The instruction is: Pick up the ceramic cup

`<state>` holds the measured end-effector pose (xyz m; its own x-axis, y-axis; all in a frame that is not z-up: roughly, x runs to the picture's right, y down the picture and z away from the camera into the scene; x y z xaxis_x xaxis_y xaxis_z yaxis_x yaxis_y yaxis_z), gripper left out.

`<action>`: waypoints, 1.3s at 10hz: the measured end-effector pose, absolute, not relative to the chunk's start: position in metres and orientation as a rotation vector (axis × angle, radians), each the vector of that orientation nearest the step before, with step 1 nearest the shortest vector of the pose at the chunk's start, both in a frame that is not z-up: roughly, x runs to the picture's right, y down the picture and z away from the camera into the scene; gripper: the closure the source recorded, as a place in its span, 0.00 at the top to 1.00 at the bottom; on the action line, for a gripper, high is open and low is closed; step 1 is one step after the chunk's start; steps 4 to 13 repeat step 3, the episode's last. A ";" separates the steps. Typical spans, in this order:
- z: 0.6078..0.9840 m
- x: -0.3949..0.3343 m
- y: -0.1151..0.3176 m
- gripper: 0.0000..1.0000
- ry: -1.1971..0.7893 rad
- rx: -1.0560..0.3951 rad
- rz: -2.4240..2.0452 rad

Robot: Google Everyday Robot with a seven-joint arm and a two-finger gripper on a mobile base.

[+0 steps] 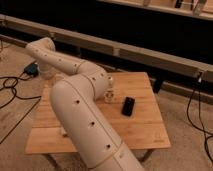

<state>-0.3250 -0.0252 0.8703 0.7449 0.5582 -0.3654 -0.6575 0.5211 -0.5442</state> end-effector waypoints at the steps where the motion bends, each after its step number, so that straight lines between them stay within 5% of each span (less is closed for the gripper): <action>1: 0.863 -0.326 -0.032 0.18 0.135 -0.707 0.726; 13: 0.848 -0.326 -0.041 0.18 0.105 -0.689 0.712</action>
